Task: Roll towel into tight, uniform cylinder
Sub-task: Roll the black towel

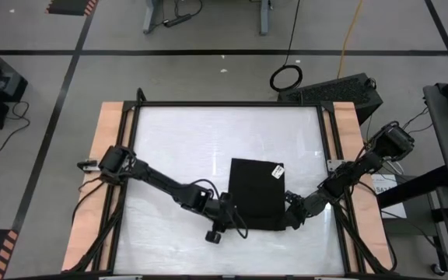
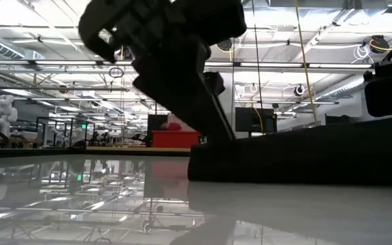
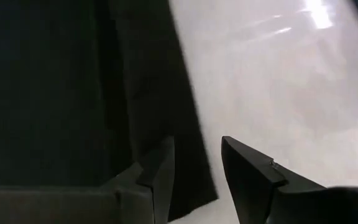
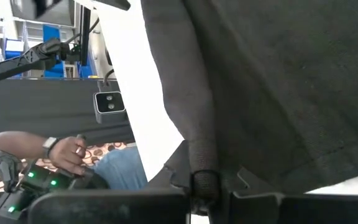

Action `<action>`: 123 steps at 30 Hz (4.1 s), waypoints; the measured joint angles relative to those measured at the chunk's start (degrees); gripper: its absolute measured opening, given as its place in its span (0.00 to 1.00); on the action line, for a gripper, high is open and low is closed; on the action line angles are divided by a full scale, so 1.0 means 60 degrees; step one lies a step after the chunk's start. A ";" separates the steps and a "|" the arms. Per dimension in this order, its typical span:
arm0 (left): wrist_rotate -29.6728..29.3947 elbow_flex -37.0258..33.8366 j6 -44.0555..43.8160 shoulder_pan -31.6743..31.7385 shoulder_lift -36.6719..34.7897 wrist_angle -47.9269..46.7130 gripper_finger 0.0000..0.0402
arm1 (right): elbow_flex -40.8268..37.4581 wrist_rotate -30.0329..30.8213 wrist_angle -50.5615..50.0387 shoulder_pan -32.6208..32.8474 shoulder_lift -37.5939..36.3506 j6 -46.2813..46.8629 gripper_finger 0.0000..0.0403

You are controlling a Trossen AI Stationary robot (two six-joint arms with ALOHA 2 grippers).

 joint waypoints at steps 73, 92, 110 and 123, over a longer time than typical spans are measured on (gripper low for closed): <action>0.5233 -0.0069 -0.0974 0.2331 0.0976 0.0418 0.03 | 0.2630 0.1942 -0.5220 0.1523 -0.0580 -1.0575 0.66; 0.7909 -0.0047 -0.1790 0.3155 0.0958 0.0669 0.03 | 0.2863 0.2982 -0.5486 0.1953 0.0878 -0.7332 0.43; 0.8943 -0.0029 -0.4287 0.3225 0.0939 0.1108 0.03 | 0.2626 0.1846 -0.4081 0.2193 -0.0327 -0.5315 0.09; 0.7962 0.0257 -0.5517 0.2916 0.1784 0.2817 0.03 | 0.2074 0.0605 -0.4090 0.2211 -0.0375 -0.4448 0.16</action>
